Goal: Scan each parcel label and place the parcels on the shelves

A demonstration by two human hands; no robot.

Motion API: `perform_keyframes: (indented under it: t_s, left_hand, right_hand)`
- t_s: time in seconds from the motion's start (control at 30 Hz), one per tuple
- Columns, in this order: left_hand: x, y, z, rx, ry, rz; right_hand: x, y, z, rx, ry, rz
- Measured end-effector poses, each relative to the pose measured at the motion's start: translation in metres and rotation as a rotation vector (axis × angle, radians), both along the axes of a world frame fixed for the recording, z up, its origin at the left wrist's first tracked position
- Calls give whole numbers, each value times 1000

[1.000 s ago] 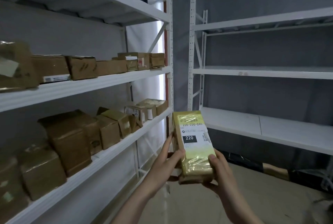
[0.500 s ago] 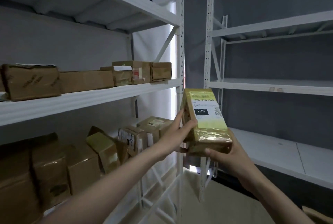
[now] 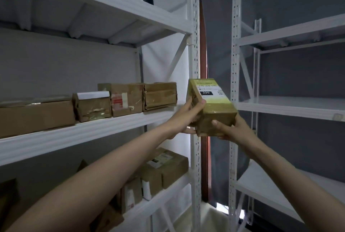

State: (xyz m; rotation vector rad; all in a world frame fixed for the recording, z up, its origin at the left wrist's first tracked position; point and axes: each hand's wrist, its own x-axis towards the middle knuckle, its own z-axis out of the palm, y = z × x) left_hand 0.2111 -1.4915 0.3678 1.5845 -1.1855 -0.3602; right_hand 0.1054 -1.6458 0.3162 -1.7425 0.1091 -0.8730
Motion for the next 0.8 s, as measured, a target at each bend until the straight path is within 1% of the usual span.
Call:
perform_keyframes:
  t_s: [0.1, 0.17, 0.27, 0.37, 0.47, 0.63, 0.8]
  left_hand:
    - [25, -16, 12, 17, -38, 5]
    - [42, -26, 17, 33, -110, 52]
    - [65, -41, 21, 21, -260, 158]
    - [82, -51, 22, 15, -406, 324]
    - [95, -58, 21, 48, -460, 446]
    - [108, -60, 17, 26, -584, 513]
    - [121, -60, 9, 14, -635, 501]
  right_hand:
    - [34, -28, 21, -31, 26, 100]
    - [54, -39, 35, -40, 38, 145]
    - [81, -55, 51, -64, 61, 175]
    - [110, -73, 61, -15, 95, 201]
    - [134, -87, 65, 67, 120, 236]
    - [167, -98, 58, 129, 143, 297]
    - [192, -96, 51, 198, 117, 265]
